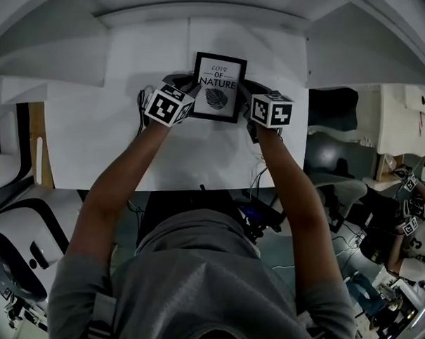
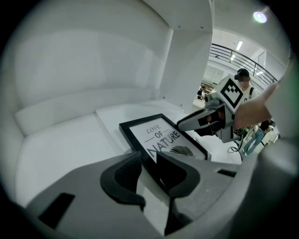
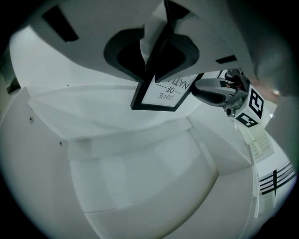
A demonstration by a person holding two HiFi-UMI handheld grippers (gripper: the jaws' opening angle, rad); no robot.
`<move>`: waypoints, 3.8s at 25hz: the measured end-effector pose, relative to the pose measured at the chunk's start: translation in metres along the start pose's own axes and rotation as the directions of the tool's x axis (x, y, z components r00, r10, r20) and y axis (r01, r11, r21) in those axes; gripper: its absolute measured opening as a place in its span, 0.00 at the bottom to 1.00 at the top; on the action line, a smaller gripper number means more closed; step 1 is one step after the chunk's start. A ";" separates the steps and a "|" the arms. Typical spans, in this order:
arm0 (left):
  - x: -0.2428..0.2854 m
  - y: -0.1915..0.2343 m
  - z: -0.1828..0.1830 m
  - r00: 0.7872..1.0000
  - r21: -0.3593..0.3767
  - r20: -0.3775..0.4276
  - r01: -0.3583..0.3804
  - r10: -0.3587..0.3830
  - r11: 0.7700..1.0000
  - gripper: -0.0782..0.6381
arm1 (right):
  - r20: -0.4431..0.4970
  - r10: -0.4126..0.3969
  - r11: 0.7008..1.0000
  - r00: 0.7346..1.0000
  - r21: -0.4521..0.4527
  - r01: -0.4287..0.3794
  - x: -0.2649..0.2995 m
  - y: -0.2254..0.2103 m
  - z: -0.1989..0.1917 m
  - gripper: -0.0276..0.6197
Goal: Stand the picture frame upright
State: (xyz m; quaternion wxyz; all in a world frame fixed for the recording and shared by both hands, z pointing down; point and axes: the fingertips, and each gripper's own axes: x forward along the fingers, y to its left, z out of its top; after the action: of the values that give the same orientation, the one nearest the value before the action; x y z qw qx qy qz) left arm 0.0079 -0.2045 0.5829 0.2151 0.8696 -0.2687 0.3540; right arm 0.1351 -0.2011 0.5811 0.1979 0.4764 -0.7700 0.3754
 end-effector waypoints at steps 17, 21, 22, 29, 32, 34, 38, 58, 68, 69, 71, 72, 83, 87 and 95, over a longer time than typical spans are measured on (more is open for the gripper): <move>-0.022 -0.035 -0.036 1.000 -0.076 0.004 0.006 -0.006 0.997 0.25 | -0.064 0.056 0.998 0.996 -0.010 -0.057 -0.022 0.018 -0.033 0.15; -0.028 -0.042 -0.049 1.000 -0.100 0.001 0.008 -0.007 0.995 0.25 | -0.087 0.072 0.997 0.994 -0.011 -0.074 -0.024 0.025 -0.046 0.15; -0.028 -0.045 -0.052 1.000 -0.102 -0.002 0.008 -0.009 0.995 0.25 | -0.094 0.076 0.997 0.993 -0.011 -0.077 -0.025 0.026 -0.049 0.15; -0.035 -0.059 -0.067 1.000 -0.112 -0.024 0.017 -0.020 0.994 0.25 | -0.150 0.117 0.993 0.982 -0.010 -0.120 -0.036 0.033 -0.071 0.15; -0.038 -0.065 -0.075 0.999 -0.116 -0.025 0.024 -0.027 0.993 0.25 | -0.177 0.137 0.990 0.975 -0.011 -0.141 -0.040 0.037 -0.081 0.14; -0.041 -0.070 -0.080 0.999 -0.117 -0.025 0.024 -0.027 0.993 0.25 | -0.191 0.149 0.988 0.970 -0.010 -0.153 -0.043 0.040 -0.086 0.14; -0.049 -0.079 -0.088 0.999 -0.125 -0.030 0.026 -0.030 0.992 0.25 | -0.222 0.174 0.983 0.959 -0.015 -0.182 -0.050 0.046 -0.096 0.14; -0.073 -0.111 -0.125 0.995 -0.150 -0.068 0.060 -0.071 0.987 0.25 | -0.283 0.312 0.950 0.907 0.063 -0.307 -0.079 0.073 -0.148 0.12; -0.079 -0.126 -0.139 0.992 -0.171 -0.078 0.083 -0.097 0.982 0.24 | -0.269 0.335 0.942 0.903 0.094 -0.321 -0.086 0.075 -0.157 0.12; -0.080 -0.126 -0.140 0.992 -0.173 -0.078 0.082 -0.096 0.982 0.24 | -0.268 0.334 0.942 0.904 0.093 -0.321 -0.086 0.075 -0.157 0.12; -0.080 -0.127 -0.140 0.992 -0.175 -0.079 0.085 -0.100 0.981 0.24 | -0.263 0.334 0.943 0.905 0.094 -0.320 -0.086 0.074 -0.157 0.12; -0.080 -0.128 -0.140 0.992 -0.177 -0.079 0.088 -0.103 0.980 0.24 | -0.260 0.334 0.943 0.906 0.096 -0.320 -0.086 0.074 -0.157 0.12; -0.079 -0.122 -0.142 0.994 -0.252 -0.042 0.086 -0.100 0.964 0.21 | -0.218 0.341 0.939 0.914 0.113 -0.323 -0.085 0.074 -0.156 0.12; -0.078 -0.120 -0.140 0.996 -0.267 -0.023 0.081 -0.091 0.960 0.21 | -0.225 0.329 0.944 0.917 0.089 -0.317 -0.085 0.074 -0.155 0.12; -0.072 -0.118 -0.130 0.997 -0.272 -0.012 0.065 -0.071 0.960 0.27 | -0.215 0.308 0.951 0.927 0.076 -0.299 -0.083 0.075 -0.151 0.13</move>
State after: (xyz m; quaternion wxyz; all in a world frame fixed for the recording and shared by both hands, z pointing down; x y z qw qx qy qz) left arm -0.0276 -0.0188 0.5940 0.3469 0.8368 -0.2825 0.3156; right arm 0.0995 -0.0169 0.5930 0.2130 0.3101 -0.7990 0.4690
